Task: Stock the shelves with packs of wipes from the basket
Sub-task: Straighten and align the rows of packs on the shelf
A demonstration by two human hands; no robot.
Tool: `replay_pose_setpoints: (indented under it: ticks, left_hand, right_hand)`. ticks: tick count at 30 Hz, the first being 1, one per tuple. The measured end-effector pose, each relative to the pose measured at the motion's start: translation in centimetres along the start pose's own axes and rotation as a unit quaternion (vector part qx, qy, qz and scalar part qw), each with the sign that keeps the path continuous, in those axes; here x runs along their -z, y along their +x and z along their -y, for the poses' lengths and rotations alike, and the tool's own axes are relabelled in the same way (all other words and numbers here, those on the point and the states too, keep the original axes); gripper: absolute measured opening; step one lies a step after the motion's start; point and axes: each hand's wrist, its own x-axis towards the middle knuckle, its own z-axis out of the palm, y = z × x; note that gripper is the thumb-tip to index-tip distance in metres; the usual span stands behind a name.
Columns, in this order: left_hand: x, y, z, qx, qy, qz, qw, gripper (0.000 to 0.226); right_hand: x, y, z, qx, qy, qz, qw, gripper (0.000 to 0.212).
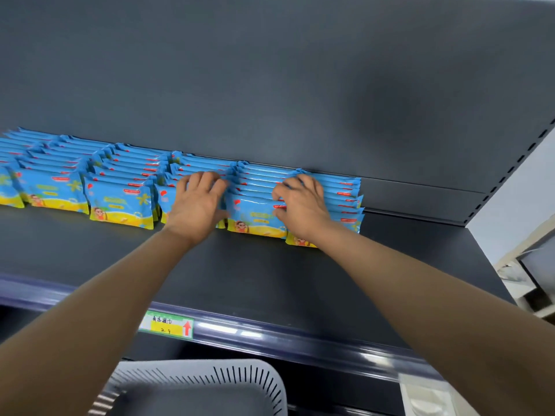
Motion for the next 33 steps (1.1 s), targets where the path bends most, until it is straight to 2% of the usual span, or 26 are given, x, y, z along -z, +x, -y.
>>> replay_pose_setpoints:
  ticks: [4, 7, 15, 19, 25, 30, 33]
  left_hand:
    - [-0.4, -1.4, 1.8, 0.064, 0.020, 0.061, 0.996, 0.054]
    - [-0.6, -1.5, 1.9, 0.062, -0.077, 0.090, 0.991, 0.054]
    - [-0.5, -1.3, 2.8, 0.036, -0.134, 0.086, 0.987, 0.051]
    - [-0.2, -1.8, 2.6, 0.020, -0.130, 0.096, 0.987, 0.056]
    - [0.5, -2.6, 1.6, 0.047, -0.112, 0.082, 0.989, 0.059]
    - [1.0, -2.2, -1.3, -0.016, -0.129, 0.059, 0.990, 0.049]
    - [0.9, -1.4, -3.0, -0.065, -0.113, 0.065, 0.989, 0.052]
  right_hand:
    - [-0.2, 0.1, 0.5, -0.013, -0.011, -0.007, 1.000, 0.027]
    - [-0.1, 0.2, 0.7, -0.020, -0.014, -0.005, 1.000, 0.031]
    - [0.1, 0.6, 1.4, -0.061, -0.050, -0.004, 0.997, 0.027]
    - [0.1, 0.4, 1.7, -0.075, -0.043, 0.002, 0.996, 0.032]
    - [0.4, -0.4, 1.6, -0.058, -0.026, -0.003, 0.998, 0.042]
    - [2.0, -1.3, -0.5, -0.067, 0.000, -0.047, 0.997, 0.034]
    - [3.0, -2.9, -2.9, -0.068, 0.003, -0.055, 0.996, 0.024]
